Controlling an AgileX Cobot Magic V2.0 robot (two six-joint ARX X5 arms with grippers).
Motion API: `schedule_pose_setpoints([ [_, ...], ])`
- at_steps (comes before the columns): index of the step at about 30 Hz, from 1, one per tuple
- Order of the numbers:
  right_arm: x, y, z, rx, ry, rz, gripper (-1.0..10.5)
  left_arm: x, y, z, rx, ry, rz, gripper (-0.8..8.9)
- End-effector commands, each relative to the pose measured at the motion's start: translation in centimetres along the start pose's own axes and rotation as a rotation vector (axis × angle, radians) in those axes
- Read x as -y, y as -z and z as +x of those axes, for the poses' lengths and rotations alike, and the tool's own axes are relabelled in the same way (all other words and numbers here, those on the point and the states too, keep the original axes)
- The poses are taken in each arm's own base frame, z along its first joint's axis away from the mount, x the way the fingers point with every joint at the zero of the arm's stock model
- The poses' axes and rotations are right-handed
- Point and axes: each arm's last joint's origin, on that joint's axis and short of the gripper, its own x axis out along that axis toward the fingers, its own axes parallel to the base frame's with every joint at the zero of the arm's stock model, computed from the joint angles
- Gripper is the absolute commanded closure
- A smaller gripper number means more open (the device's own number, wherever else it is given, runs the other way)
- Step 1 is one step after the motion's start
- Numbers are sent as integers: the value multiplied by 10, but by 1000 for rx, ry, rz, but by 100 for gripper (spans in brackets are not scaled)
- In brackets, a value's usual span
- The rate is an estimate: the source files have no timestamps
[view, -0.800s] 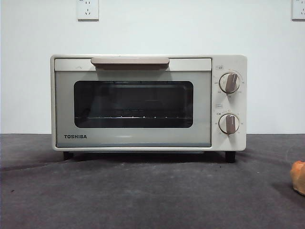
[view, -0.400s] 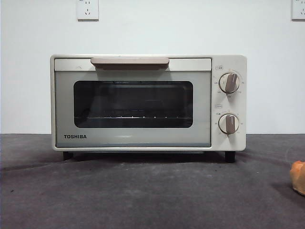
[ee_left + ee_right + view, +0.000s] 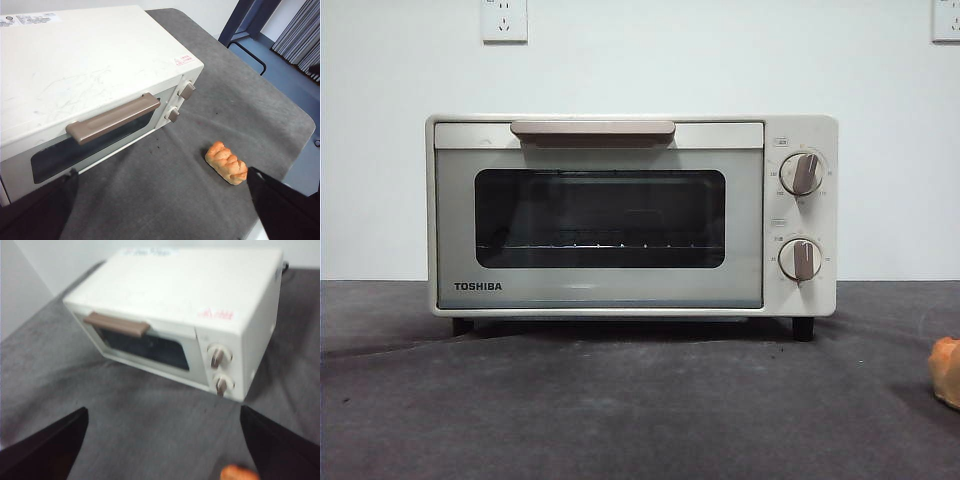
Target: The left arm flap open the oven, the right arm pick bread and place it into oven, the left arm flap close the oven
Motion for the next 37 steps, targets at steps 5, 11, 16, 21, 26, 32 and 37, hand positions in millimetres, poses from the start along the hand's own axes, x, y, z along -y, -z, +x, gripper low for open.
schedule_pose_setpoints([
  [5, 9, 15, 18, -189, 35, 119, 457, 2, -5, -2, 13, 10, 9, 219],
  [11, 33, 47, 59, -411, 115, 264, 457, 2, -5, -2, 7, 9, 5, 219],
  [16, 52, 71, 92, -539, 205, 331, 457, 2, -4, -2, 4, 9, 3, 219],
  [21, 63, 76, 121, -599, 233, 330, 457, 2, -4, -2, 4, 9, 3, 219],
  [26, 71, 84, 148, -689, 278, 316, 458, 2, -4, -2, 4, 9, 3, 219],
  [32, 77, 96, 170, -786, 332, 294, 458, 2, -4, -2, 3, 9, 3, 219],
  [37, 83, 101, 182, -821, 334, 296, 478, 2, -4, -2, 4, 9, 3, 219],
])
